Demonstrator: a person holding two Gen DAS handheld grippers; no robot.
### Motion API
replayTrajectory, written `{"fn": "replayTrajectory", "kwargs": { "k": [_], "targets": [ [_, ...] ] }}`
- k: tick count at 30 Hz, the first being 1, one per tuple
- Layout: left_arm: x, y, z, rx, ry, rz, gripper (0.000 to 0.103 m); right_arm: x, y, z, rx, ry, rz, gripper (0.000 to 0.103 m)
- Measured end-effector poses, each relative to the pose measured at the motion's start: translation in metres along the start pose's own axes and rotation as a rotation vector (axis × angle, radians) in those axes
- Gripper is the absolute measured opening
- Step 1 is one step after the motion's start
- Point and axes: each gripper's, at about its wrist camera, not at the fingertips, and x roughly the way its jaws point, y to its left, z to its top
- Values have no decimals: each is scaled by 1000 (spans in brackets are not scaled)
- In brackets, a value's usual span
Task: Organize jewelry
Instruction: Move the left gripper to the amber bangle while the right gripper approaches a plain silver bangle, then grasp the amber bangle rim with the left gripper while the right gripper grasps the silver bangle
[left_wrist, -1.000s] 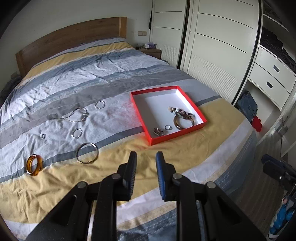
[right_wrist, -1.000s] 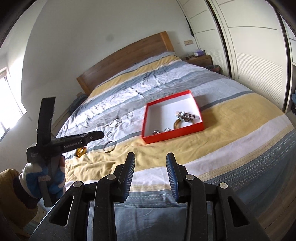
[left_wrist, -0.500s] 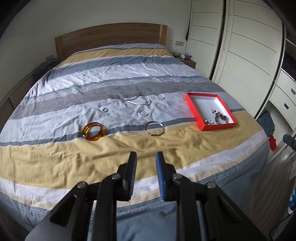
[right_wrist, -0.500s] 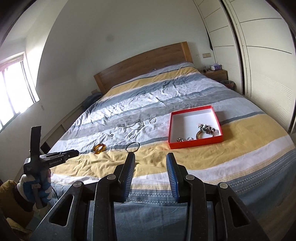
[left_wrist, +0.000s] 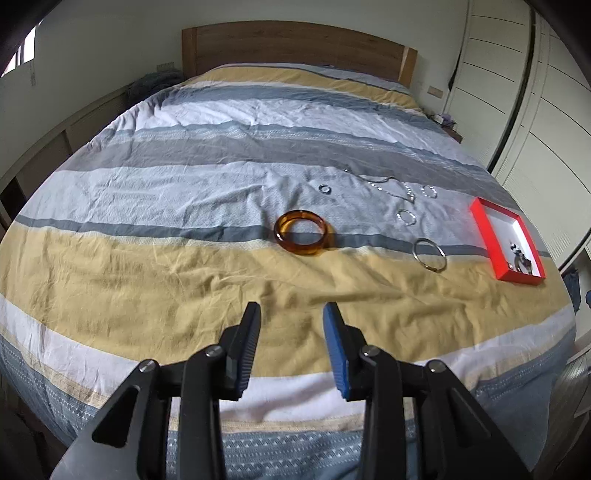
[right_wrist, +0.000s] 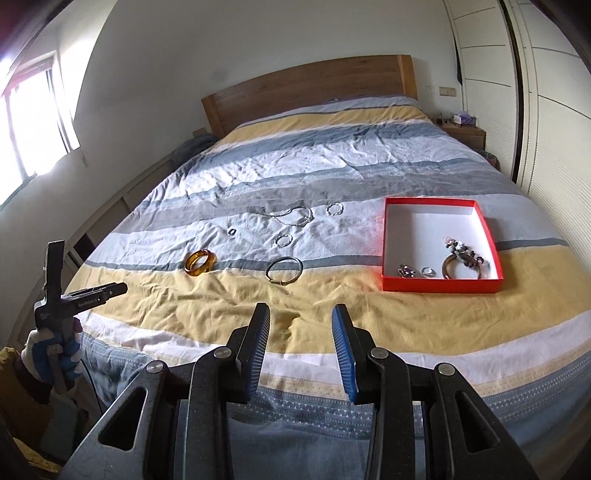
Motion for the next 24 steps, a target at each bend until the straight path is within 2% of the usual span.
{"fn": "replayTrajectory", "kwargs": {
  "k": [7,14,24],
  "targets": [
    [67,17,27,-56,48,17,33,94,12,28,-54,106,16,35],
    [124,18,56,-89,47,33,33,183,12,49,-62,166,41,35],
    [183,16,63,-77,83,69,33,264,7,52,-84,224,48,35]
  ]
}}
